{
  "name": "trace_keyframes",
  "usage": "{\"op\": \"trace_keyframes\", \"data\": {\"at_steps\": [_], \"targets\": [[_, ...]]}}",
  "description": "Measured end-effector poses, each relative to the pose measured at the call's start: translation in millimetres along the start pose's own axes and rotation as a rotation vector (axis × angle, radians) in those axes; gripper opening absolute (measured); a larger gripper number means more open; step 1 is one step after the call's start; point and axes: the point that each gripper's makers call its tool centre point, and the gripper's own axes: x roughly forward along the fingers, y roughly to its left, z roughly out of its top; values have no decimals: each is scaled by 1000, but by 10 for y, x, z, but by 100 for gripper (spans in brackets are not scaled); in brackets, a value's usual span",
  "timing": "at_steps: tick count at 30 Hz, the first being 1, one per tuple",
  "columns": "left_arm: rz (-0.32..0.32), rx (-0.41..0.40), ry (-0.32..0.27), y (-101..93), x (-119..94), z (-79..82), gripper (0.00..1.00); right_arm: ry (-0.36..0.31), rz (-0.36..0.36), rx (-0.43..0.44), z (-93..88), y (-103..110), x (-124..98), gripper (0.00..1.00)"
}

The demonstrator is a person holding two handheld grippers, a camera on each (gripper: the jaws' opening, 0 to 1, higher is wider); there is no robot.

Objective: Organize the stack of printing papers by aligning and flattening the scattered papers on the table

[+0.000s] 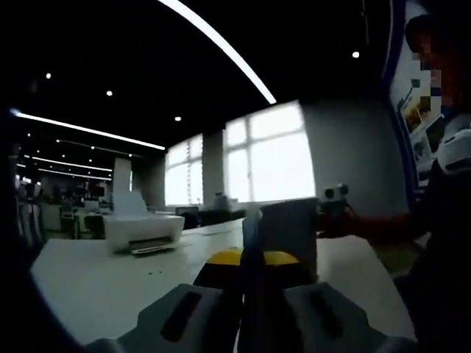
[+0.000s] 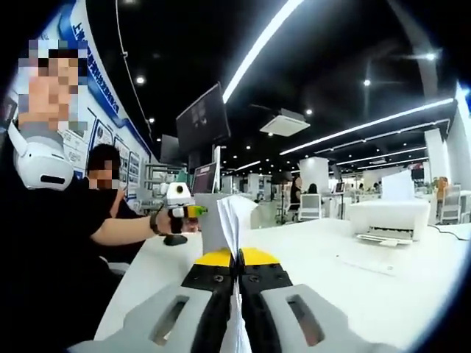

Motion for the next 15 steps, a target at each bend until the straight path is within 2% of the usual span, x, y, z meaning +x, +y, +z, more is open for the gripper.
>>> {"op": "trace_keyframes", "data": {"at_steps": [5,11,13,15], "targets": [[-19,-10,-12,-69,19,13,9,5,2,-9,2,17,32,0],[-45,-17,-42,-125,39,131,8,-2,21,-14,70,56,40,1],[-54,-19,-40,-144,38,118,8,-2,30,-2,54,75,36,6],[-60,-24,-28,-162,40,63,9,13,30,5,5,75,34,7]]}}
